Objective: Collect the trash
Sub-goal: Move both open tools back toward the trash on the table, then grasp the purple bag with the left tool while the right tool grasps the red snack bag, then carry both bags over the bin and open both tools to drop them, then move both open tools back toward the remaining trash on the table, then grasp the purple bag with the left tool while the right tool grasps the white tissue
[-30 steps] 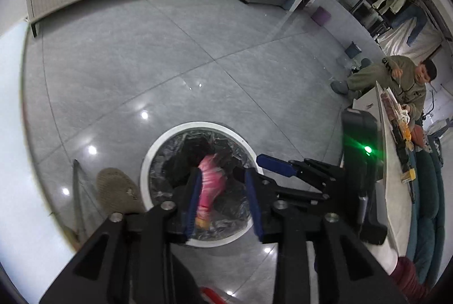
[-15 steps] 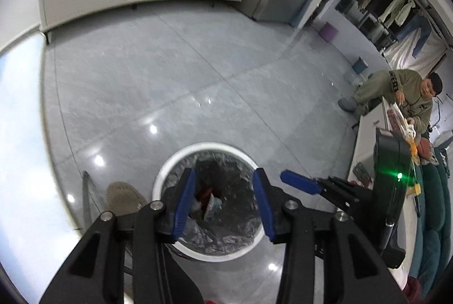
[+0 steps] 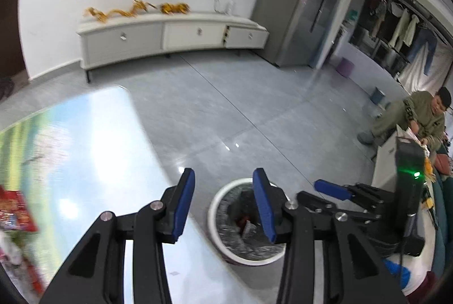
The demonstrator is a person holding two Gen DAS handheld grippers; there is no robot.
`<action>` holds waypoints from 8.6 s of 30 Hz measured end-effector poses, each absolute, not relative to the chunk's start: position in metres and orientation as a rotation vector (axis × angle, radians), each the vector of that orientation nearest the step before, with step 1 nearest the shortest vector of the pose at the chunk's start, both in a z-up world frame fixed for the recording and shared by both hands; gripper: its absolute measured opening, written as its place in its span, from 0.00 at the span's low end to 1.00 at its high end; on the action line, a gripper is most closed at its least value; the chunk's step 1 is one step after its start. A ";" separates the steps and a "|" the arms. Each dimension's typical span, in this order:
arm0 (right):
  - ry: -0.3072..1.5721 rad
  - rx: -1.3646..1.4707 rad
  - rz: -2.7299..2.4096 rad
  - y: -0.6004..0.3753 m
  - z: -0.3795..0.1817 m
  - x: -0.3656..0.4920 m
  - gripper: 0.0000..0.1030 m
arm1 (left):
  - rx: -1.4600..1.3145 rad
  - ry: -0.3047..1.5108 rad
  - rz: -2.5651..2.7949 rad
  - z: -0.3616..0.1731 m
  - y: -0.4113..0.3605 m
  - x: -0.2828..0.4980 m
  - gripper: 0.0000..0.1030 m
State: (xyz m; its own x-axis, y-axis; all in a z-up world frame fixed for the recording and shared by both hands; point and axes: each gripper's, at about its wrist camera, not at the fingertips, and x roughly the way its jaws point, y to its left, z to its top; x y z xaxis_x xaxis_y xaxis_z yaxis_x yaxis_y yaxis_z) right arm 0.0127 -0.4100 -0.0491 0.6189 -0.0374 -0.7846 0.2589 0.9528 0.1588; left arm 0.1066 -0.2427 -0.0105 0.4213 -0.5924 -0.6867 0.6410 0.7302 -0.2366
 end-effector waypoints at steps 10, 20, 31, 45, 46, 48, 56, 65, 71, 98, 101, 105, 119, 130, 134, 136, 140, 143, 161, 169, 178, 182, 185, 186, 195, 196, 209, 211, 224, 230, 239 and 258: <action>0.798 0.180 -0.082 -0.342 0.014 0.014 0.43 | -0.002 0.712 -0.615 0.038 -0.121 0.101 0.40; 0.739 0.106 0.041 -0.264 0.049 0.022 0.44 | -0.092 0.613 -0.388 0.064 0.040 0.093 0.53; 0.748 0.058 0.178 -0.179 0.052 0.057 0.46 | -0.169 0.620 -0.066 0.038 0.236 0.078 0.53; 0.819 0.043 0.233 -0.136 0.029 0.095 0.51 | -0.243 0.754 -0.140 -0.028 0.241 0.090 0.53; 0.830 0.044 0.235 -0.134 0.024 0.099 0.51 | -0.244 0.774 -0.149 -0.037 0.236 0.094 0.53; 0.847 0.050 0.238 -0.131 0.017 0.106 0.51 | -0.240 0.797 -0.158 -0.046 0.228 0.097 0.53; 0.915 0.078 0.296 -0.108 -0.020 0.151 0.52 | -0.221 0.866 -0.182 -0.081 0.208 0.107 0.53; 0.947 0.118 0.384 -0.084 -0.052 0.199 0.55 | -0.229 0.903 -0.192 -0.101 0.201 0.112 0.53; 0.971 0.143 0.414 -0.074 -0.073 0.221 0.58 | -0.242 0.916 -0.204 -0.106 0.202 0.115 0.43; 0.786 0.195 0.416 -0.133 -0.012 0.112 0.04 | -0.216 0.739 -0.255 -0.029 0.169 0.041 0.28; 0.754 0.189 0.404 -0.142 0.001 0.090 0.04 | -0.215 0.717 -0.277 -0.018 0.160 0.032 0.28; 0.719 0.196 0.378 -0.160 0.013 0.066 0.04 | -0.200 0.684 -0.320 -0.002 0.138 0.023 0.28; 0.615 0.272 0.138 -0.286 0.034 -0.004 0.04 | -0.105 0.717 -0.585 0.032 -0.018 0.041 0.28; 0.663 0.418 -0.064 -0.403 -0.016 -0.030 0.04 | 0.091 0.848 -0.802 0.003 -0.202 0.056 0.28; 0.704 0.448 -0.103 -0.430 -0.038 -0.026 0.04 | 0.165 0.892 -0.834 -0.017 -0.257 0.064 0.28; 0.732 0.466 -0.123 -0.445 -0.053 -0.022 0.04 | 0.196 0.929 -0.843 -0.032 -0.284 0.071 0.28; 0.782 0.513 -0.147 -0.469 -0.084 -0.016 0.04 | 0.234 1.002 -0.837 -0.058 -0.322 0.083 0.28; 0.829 0.544 -0.157 -0.483 -0.109 -0.007 0.04 | 0.258 1.056 -0.829 -0.077 -0.344 0.092 0.29; 0.995 0.621 -0.237 -0.518 -0.198 0.000 0.36 | 0.230 1.270 -0.898 -0.144 -0.409 0.118 0.52; 0.980 0.599 -0.258 -0.516 -0.185 -0.008 0.37 | 0.197 1.218 -0.882 -0.127 -0.397 0.114 0.52; 0.908 0.533 -0.251 -0.498 -0.138 -0.019 0.38 | 0.140 1.061 -0.831 -0.076 -0.358 0.098 0.52; 0.864 0.512 -0.237 -0.485 -0.113 -0.022 0.38 | 0.129 0.997 -0.808 -0.050 -0.328 0.090 0.52; 0.827 0.476 -0.210 -0.467 -0.089 -0.023 0.38 | 0.148 0.944 -0.778 -0.029 -0.300 0.083 0.52; 0.814 0.465 -0.202 -0.460 -0.081 -0.024 0.39 | 0.147 0.929 -0.762 -0.022 -0.288 0.081 0.52; 0.709 0.368 -0.131 -0.400 -0.013 -0.032 0.41 | 0.049 0.836 -0.651 0.021 -0.180 0.067 0.52; 0.697 0.354 -0.121 -0.392 -0.004 -0.033 0.41 | 0.037 0.823 -0.637 0.025 -0.165 0.065 0.52; 0.579 0.243 0.008 -0.299 0.075 -0.047 0.44 | -0.102 0.678 -0.404 0.063 0.019 0.034 0.58; 0.567 0.231 0.032 -0.285 0.082 -0.046 0.45 | -0.117 0.659 -0.361 0.067 0.048 0.027 0.58; 0.540 0.143 0.200 -0.197 0.099 -0.047 0.46 | -0.182 0.651 -0.177 0.059 0.147 -0.003 0.58; 0.585 0.132 0.240 -0.176 0.083 -0.027 0.46 | -0.197 0.685 -0.134 0.031 0.168 0.009 0.58; 0.740 0.115 0.282 -0.149 0.030 0.040 0.46 | -0.200 0.809 -0.134 -0.035 0.177 0.068 0.58; 0.978 0.080 0.508 -0.049 -0.075 0.184 0.46 | -0.137 0.935 -0.275 -0.101 0.165 0.166 0.44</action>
